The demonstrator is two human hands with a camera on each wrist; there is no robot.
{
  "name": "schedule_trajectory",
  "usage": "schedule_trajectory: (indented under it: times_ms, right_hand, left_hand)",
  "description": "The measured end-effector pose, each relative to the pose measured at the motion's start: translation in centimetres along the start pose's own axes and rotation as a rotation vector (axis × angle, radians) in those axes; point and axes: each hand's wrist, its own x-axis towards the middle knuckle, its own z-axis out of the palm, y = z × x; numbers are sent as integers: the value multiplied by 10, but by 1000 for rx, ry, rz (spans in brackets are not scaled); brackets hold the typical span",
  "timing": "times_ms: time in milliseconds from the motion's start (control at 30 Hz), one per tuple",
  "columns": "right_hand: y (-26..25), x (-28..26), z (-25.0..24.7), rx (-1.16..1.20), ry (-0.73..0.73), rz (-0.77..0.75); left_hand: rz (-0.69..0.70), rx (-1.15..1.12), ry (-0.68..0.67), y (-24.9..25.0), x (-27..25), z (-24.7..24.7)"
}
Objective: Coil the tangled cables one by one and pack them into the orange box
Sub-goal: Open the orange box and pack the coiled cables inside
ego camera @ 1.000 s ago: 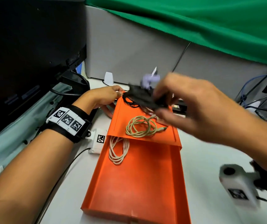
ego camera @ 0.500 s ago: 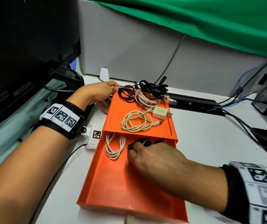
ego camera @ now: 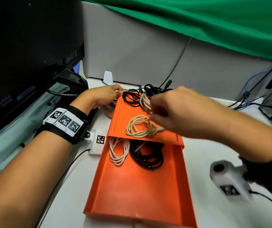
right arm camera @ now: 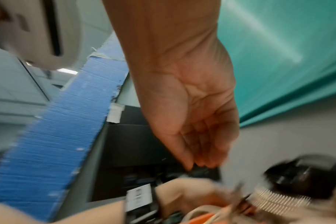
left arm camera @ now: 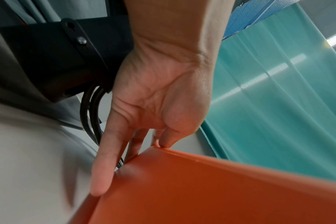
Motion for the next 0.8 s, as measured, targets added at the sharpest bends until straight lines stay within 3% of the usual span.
schedule_trajectory:
  times_ms: [67, 133, 267, 600, 800]
  right_hand:
    - [9, 9, 0, -64, -83, 10]
    - [9, 16, 20, -85, -195, -102]
    - [1, 23, 54, -217, -266, -163]
    - [16, 3, 41, 2, -179, -106]
    - [-19, -39, 17, -117, -133, -45]
  left_hand:
    - [-5, 9, -2, 0, -1, 0]
    - [-6, 11, -4, 0, -1, 0]
    - [-2, 15, 0, -1, -2, 1]
    - [18, 8, -12, 0, -1, 0]
    - [16, 24, -8, 0, -2, 0]
